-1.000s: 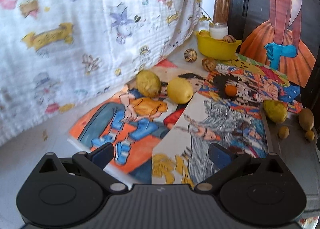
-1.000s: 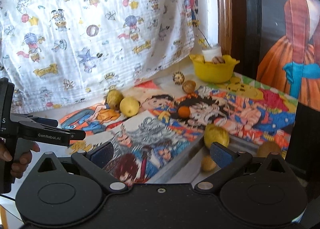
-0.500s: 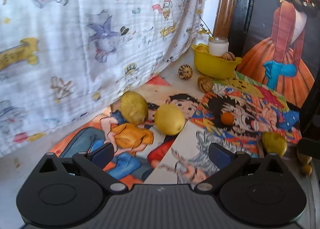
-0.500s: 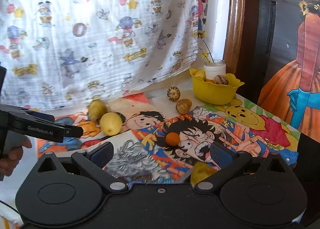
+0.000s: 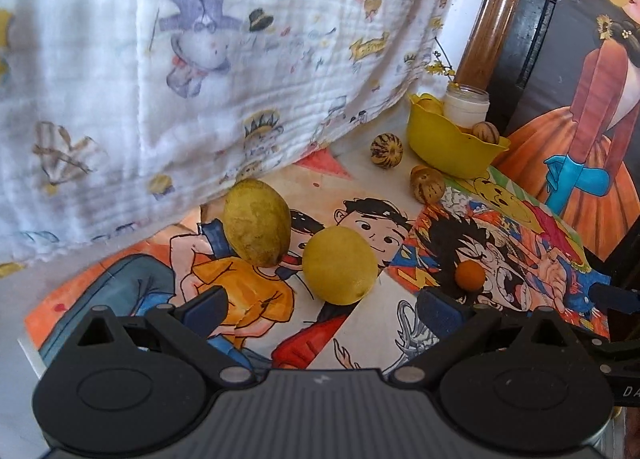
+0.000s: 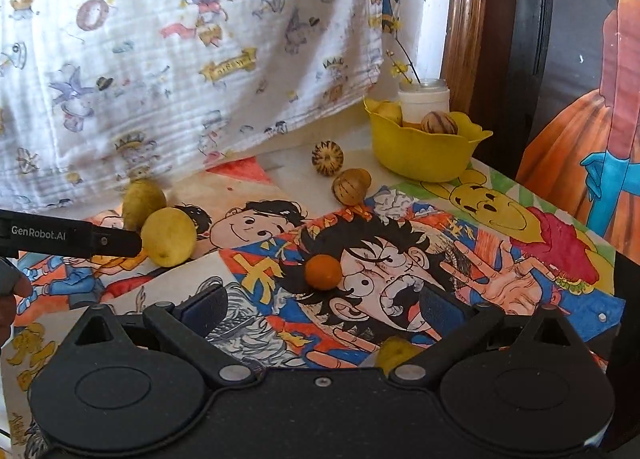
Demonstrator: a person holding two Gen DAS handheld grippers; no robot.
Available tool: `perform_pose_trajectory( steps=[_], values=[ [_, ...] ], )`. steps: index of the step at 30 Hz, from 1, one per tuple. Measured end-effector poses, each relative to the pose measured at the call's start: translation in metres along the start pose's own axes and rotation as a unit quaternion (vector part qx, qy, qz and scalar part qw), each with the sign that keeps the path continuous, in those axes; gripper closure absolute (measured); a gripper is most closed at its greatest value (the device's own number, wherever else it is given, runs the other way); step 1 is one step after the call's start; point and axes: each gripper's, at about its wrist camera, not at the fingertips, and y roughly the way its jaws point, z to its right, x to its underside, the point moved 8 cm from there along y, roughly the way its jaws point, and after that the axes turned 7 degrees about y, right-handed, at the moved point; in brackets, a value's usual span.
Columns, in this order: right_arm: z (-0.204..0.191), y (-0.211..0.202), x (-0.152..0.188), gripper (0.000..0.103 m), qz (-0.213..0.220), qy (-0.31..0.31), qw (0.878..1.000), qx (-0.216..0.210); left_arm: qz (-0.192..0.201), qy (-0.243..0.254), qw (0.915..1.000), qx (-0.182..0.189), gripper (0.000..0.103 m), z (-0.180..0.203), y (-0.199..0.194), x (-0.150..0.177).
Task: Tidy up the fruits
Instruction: 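Move the left tool toward the yellow lemon while the right tool approaches the orange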
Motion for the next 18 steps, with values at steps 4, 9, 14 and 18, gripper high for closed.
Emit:
perform_pose_trajectory(
  steps=[4, 9, 14, 18],
  values=[
    [0.002, 0.009, 0.000, 0.001, -0.005, -0.005, 1.000, -0.002, -0.004, -0.004, 1.0000, 0.001, 0.000, 0.001, 0.010, 0.000],
    [0.002, 0.018, -0.003, 0.001, -0.010, -0.017, 1.000, -0.004, -0.008, -0.007, 0.9999, 0.003, 0.001, 0.004, 0.019, -0.001],
    [0.002, 0.025, -0.005, 0.001, -0.013, -0.032, 0.999, -0.006, -0.004, -0.003, 1.0000, 0.005, 0.000, 0.007, 0.022, -0.007],
    [0.006, 0.028, -0.008, 0.001, -0.014, -0.047, 0.999, -0.005, -0.004, 0.010, 0.9999, 0.003, 0.001, 0.010, 0.020, -0.011]
  ],
)
